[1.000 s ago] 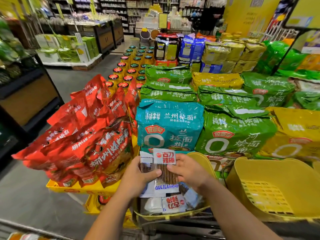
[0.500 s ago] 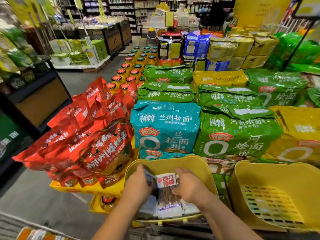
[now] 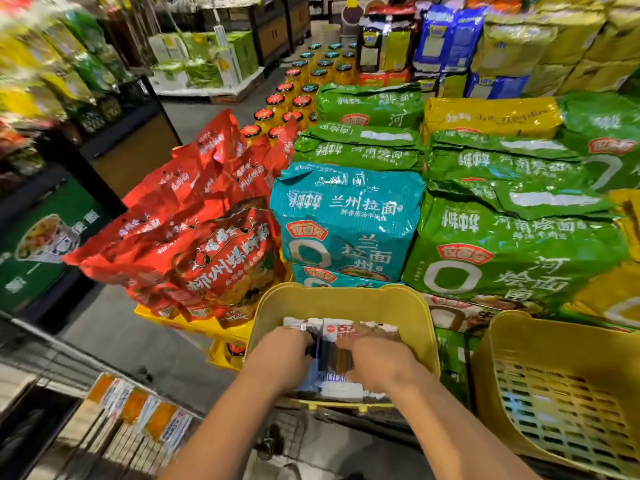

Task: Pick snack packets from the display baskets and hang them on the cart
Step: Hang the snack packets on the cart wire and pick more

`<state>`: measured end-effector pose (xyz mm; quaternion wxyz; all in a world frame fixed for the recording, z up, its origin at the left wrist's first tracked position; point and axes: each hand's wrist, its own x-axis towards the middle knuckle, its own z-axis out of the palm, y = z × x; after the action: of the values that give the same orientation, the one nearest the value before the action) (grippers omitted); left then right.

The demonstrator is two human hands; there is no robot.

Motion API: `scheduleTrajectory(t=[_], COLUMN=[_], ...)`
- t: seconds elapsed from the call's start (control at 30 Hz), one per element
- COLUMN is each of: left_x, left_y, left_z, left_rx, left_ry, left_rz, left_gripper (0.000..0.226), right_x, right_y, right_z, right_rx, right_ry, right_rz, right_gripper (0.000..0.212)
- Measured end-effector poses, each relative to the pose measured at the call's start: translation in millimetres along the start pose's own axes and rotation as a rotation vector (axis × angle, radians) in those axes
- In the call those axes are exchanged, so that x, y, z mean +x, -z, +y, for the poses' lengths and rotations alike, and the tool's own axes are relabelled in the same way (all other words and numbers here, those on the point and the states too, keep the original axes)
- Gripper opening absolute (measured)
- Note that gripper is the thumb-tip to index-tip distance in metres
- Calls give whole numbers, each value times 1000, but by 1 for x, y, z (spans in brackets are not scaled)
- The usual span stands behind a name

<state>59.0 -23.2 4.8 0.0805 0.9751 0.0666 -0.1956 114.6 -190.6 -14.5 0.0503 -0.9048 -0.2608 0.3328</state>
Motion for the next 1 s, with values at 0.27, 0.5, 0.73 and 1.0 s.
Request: scheduleTrajectory(t=[0.27,0.5,0.73,1.0], left_x=[-46,-38,-8,-64], left_y=[-37,-47,-17,-23], left_z=[-33,-20,-22,-66], left_rx=[-293,-813,-753,-677], left_ry=[88,295,232,146], left_rz=[730,574,452,457], left_gripper=[44,62,62,48], right_x=[-11,-16,-25,-49], right_y=[4,0,7,11], right_z=[20,26,22,-37], right_rx=[19,90,154,203], right_ry=[-84,-131,-105,22], right_rz=[-38,-53,183,491], right_gripper=[83,106,66,34])
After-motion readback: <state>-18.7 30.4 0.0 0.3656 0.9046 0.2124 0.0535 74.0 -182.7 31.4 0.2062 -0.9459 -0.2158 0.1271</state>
